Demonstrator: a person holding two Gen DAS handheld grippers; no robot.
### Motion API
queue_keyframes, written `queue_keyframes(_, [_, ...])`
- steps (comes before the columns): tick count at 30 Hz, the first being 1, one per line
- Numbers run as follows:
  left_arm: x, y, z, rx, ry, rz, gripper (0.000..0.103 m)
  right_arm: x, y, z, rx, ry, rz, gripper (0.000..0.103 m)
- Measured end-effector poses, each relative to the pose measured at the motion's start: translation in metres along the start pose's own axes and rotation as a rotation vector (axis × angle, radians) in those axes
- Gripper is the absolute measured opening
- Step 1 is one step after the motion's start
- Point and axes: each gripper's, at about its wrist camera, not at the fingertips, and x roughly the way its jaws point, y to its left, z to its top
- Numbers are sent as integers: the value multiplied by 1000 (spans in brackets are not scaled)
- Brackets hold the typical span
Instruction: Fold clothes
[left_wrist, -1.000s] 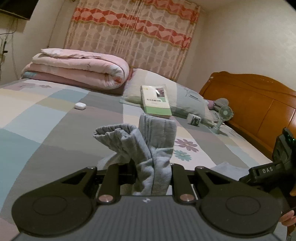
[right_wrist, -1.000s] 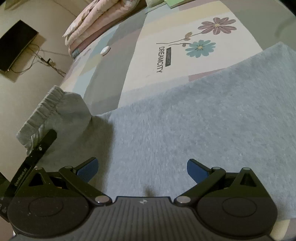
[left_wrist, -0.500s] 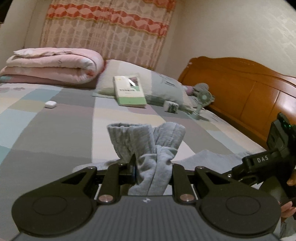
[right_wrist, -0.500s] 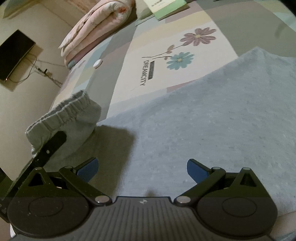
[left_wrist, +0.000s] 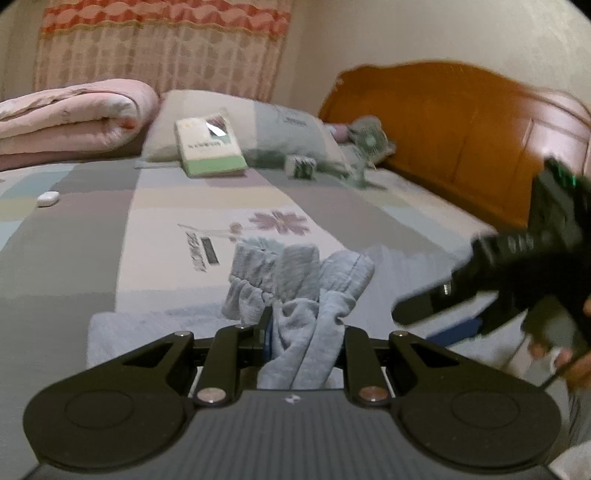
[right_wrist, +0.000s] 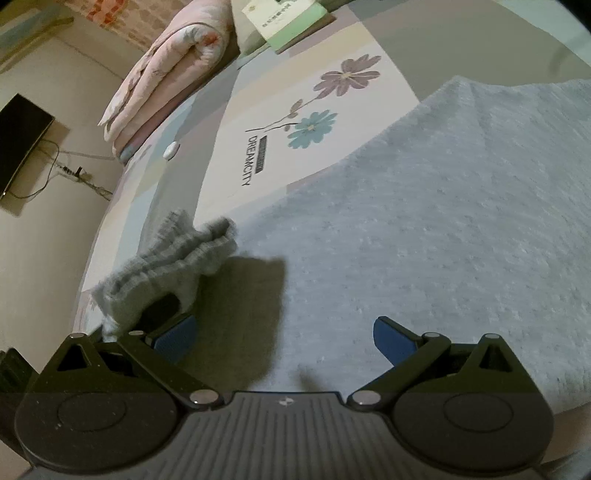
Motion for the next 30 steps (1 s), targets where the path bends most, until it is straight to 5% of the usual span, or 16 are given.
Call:
queue_keyframes(11, [28, -20, -22, 90, 100, -21, 20, 3, -8, 1, 16, -8, -5, 103])
queue_keyframes(13, [28, -18, -23, 78, 114, -42, 27, 3, -8, 1, 16, -8, -4, 103])
queue_keyframes(16, [21, -11, -19, 44, 125, -111, 57, 4, -7, 1, 12, -7, -2, 103])
queue_keyframes(21, [-5, 15, 0, 80, 89, -96, 66, 2, -8, 2, 9, -15, 3, 103])
queue_keyframes(30, [-33, 48, 10, 112, 78, 13, 61, 4, 0, 0, -14, -12, 14, 103])
